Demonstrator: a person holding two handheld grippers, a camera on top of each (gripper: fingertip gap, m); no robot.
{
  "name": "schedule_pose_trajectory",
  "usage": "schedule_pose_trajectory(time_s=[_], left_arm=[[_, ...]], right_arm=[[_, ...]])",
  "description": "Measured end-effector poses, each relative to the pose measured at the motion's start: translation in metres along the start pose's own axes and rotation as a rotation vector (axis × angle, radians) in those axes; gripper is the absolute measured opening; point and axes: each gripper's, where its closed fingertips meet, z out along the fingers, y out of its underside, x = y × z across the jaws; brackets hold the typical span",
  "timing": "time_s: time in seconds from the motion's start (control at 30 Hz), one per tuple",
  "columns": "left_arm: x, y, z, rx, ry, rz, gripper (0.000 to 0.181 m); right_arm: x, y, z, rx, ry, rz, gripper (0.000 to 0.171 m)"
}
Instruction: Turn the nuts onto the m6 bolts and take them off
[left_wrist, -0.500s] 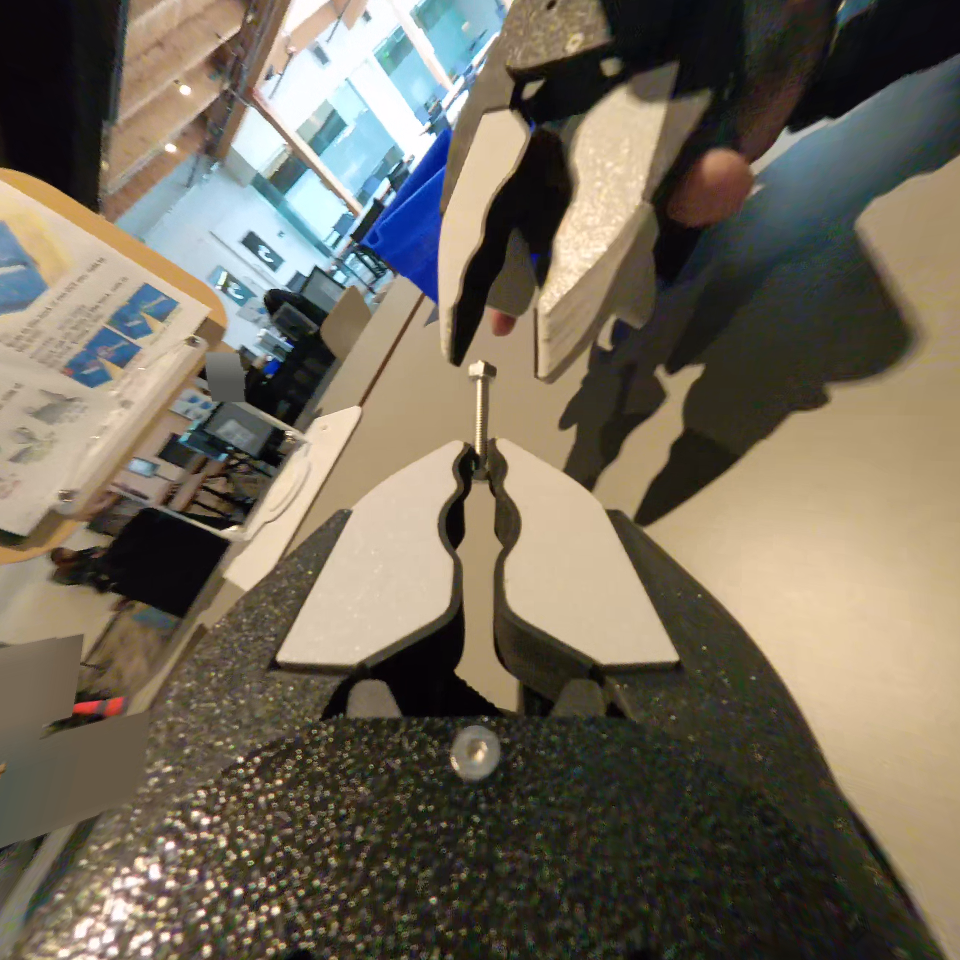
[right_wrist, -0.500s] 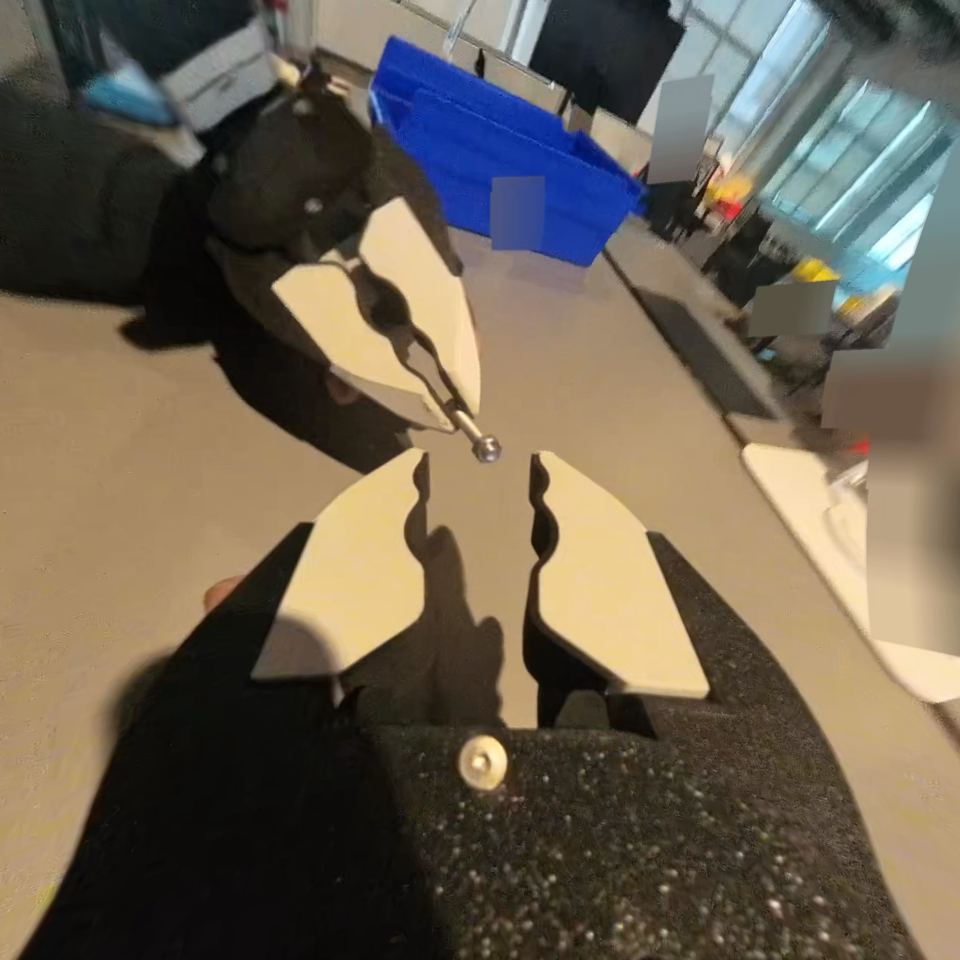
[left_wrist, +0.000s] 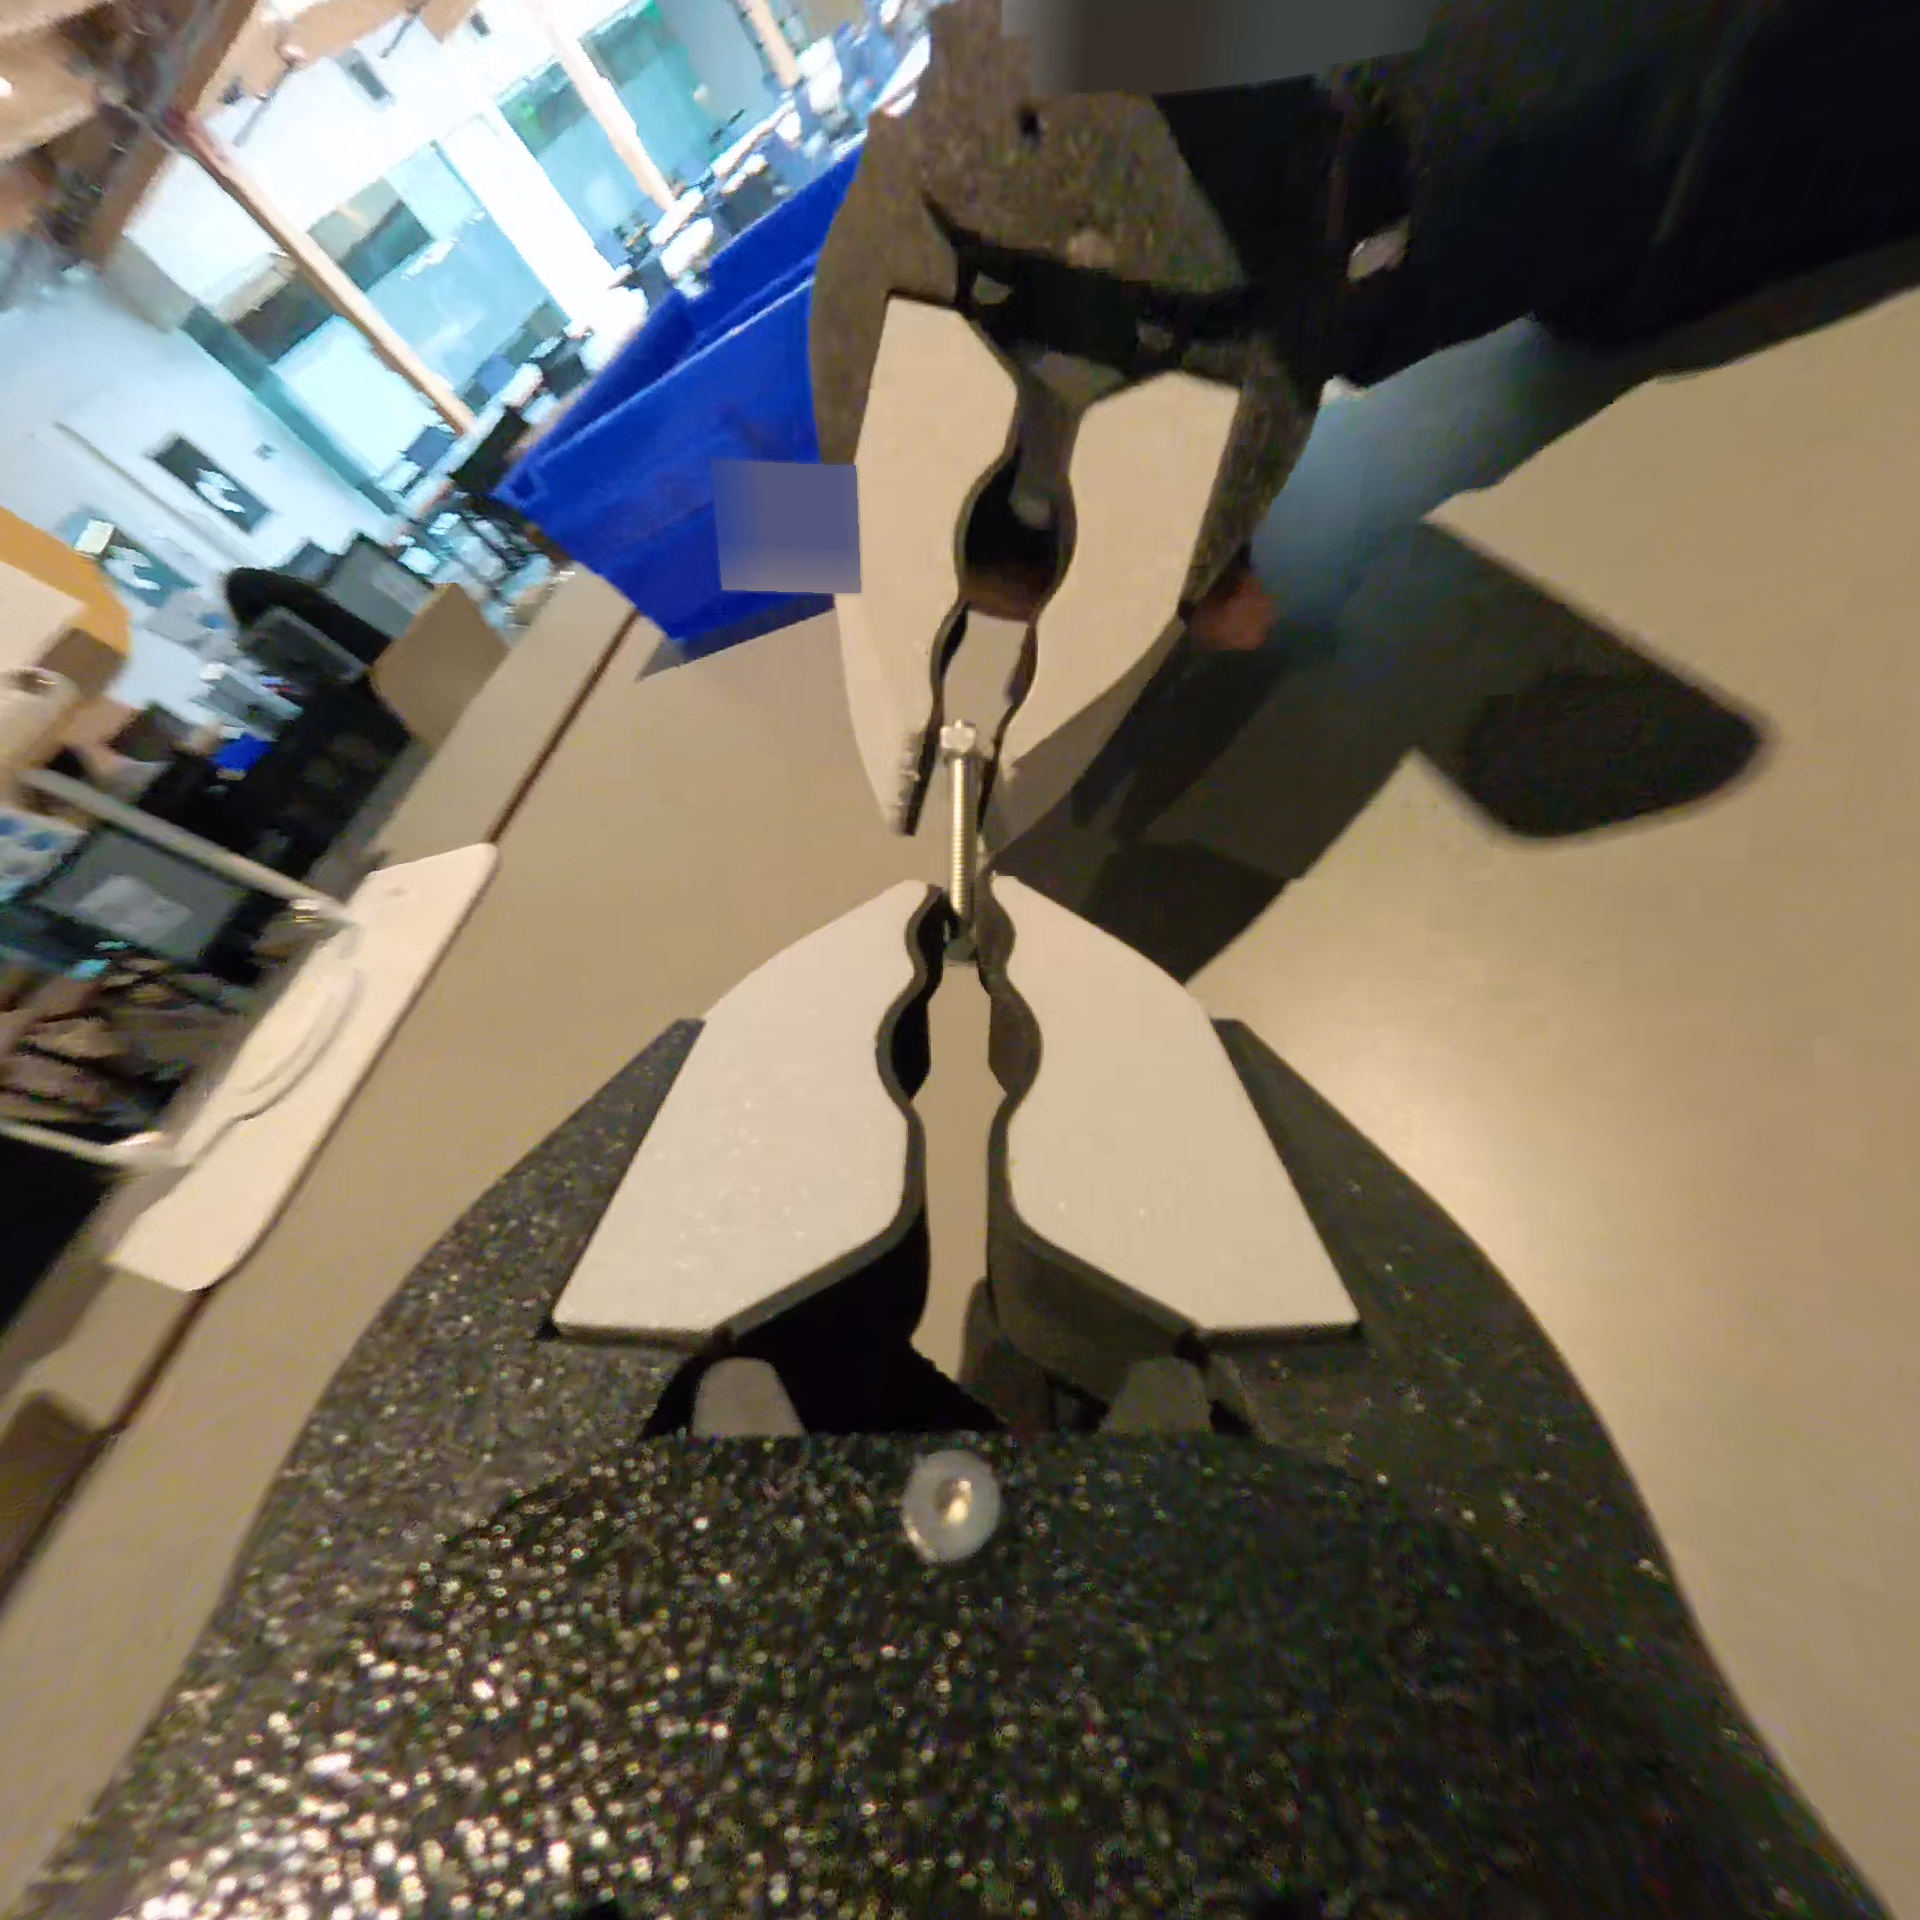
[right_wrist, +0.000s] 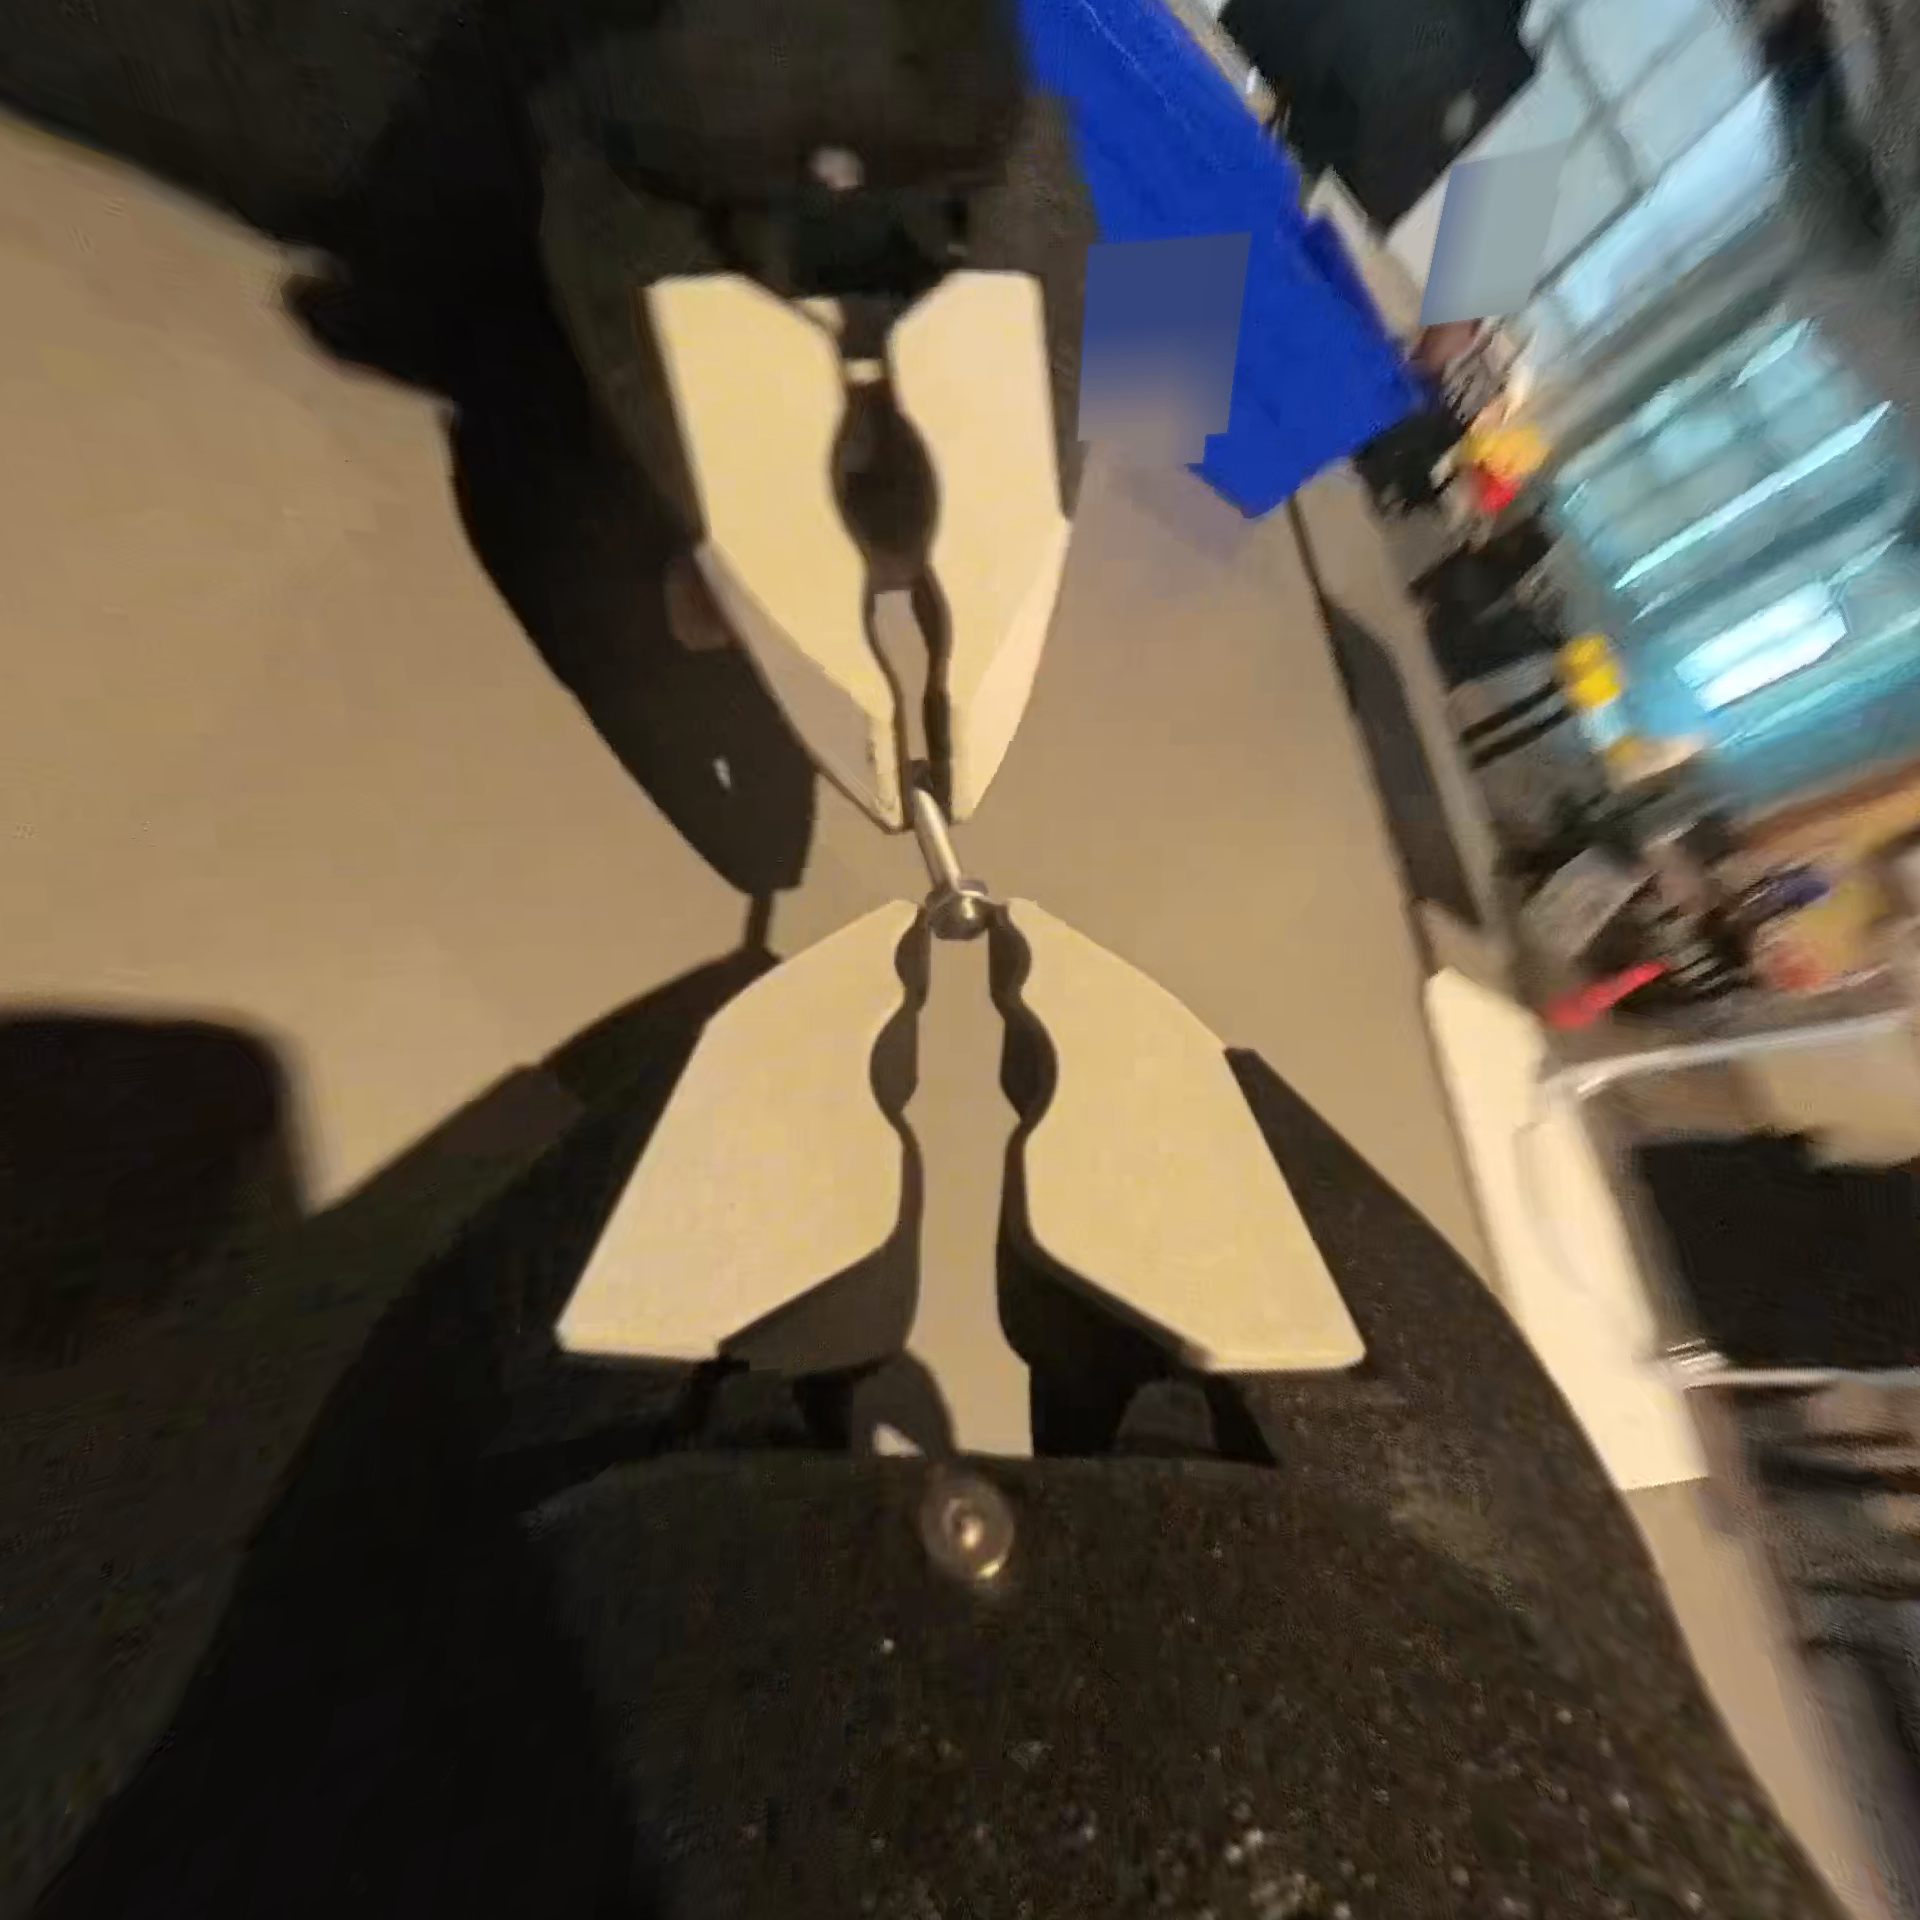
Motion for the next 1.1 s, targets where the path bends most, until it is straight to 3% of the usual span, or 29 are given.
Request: schedule_pose_trajectory(time_s=[0.1,0.3,0.47,0.6,0.67,0.8,0.87,0.93,1.1], left_arm=[[0.001,0.0,-0.001,0.008,0.017,-0.022,0.005],[-0.015,0.004,-0.003,-0.046,-0.13,0.109,0.005],[-0.017,0.003,-0.004,-0.062,-0.161,0.17,0.005],[-0.013,0.005,-0.003,-0.071,-0.139,0.174,0.005],[-0.01,0.005,-0.003,-0.067,-0.108,0.146,0.005],[-0.002,-0.001,-0.004,0.0,-0.014,0.02,0.005],[-0.004,-0.004,-0.005,0.019,-0.027,0.014,0.005],[-0.009,-0.005,-0.007,0.027,-0.064,0.022,0.005],[-0.018,-0.001,-0.008,-0.023,-0.153,0.128,0.005]], right_arm=[[0.001,0.0,-0.001,-0.012,0.075,-0.171,0.011],[0.013,-0.009,-0.002,0.053,0.006,0.29,0.035],[0.011,-0.004,0.002,0.031,-0.051,0.448,0.033],[0.004,0.001,0.005,-0.021,-0.047,0.348,0.011],[0.003,0.001,0.005,-0.03,-0.02,0.223,0.011],[0.005,-0.003,0.0,-0.014,0.127,-0.242,0.01],[0.009,-0.008,-0.004,-0.008,0.171,-0.284,0.011],[0.015,-0.014,-0.009,0.037,0.168,-0.153,0.027],[0.013,-0.021,-0.011,0.117,-0.036,0.386,0.028]])
